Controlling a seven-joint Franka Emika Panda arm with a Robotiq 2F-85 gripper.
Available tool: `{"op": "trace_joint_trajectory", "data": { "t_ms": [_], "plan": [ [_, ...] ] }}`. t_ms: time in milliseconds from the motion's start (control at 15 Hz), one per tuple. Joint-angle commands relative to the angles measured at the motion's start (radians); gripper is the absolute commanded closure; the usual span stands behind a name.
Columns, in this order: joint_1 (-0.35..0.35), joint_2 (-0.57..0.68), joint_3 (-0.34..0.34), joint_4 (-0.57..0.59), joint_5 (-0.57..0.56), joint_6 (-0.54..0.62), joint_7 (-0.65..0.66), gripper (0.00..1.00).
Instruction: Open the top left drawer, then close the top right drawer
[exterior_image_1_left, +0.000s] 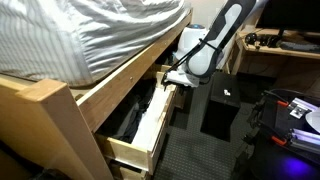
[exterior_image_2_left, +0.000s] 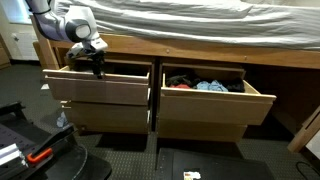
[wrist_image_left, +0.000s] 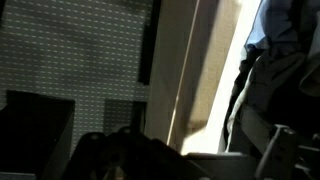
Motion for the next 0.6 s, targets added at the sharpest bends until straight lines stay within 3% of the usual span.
{"op": "trace_joint_trajectory", "data": {
  "t_ms": [0,333,400,533],
  "plan": [
    [-0.002,0.007,0.0,0.012,0.016,-0.04,-0.007,0.0],
    [-0.014,0.049,0.001,0.052,0.019,-0.087,-0.004,0.0],
    [0.024,0.031,-0.038,0.02,0.009,-0.087,0.025,0.0],
    [0.165,-0.038,-0.183,-0.086,-0.04,-0.088,0.12,0.0]
  ]
}}
